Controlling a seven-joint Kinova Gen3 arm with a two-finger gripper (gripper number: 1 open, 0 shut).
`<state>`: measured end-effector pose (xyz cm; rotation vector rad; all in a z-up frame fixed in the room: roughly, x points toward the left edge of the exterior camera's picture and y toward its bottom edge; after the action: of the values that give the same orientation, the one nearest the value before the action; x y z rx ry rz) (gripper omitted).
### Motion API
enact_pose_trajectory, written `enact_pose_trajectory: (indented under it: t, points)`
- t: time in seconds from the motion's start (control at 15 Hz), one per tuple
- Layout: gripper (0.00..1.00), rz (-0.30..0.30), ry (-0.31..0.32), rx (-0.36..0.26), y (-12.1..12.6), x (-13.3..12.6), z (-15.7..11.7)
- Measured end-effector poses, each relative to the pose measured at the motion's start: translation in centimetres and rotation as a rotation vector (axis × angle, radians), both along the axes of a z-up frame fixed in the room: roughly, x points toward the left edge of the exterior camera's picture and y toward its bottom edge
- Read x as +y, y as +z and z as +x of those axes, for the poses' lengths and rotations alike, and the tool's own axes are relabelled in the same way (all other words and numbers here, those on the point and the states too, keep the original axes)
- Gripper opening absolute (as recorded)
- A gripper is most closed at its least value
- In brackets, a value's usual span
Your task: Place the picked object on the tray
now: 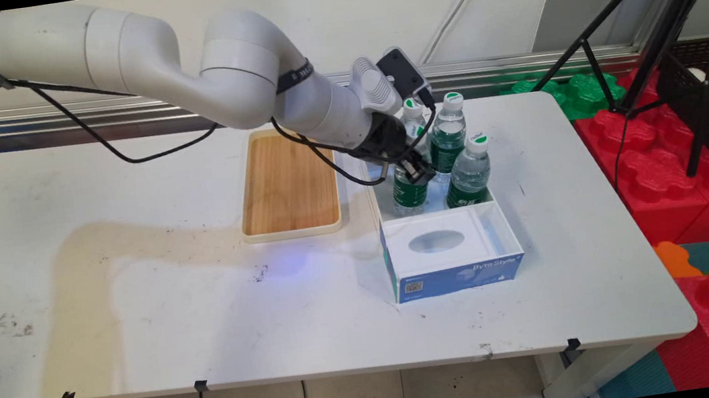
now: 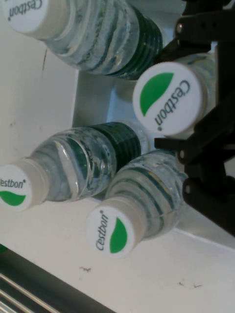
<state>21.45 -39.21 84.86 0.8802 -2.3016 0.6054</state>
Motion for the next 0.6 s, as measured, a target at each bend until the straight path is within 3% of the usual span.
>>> enact_pose_trajectory:
  t: [0.6]
  points:
    - [0.00, -0.054, -0.019, 0.027, 3.8, 2.1, 0.9]
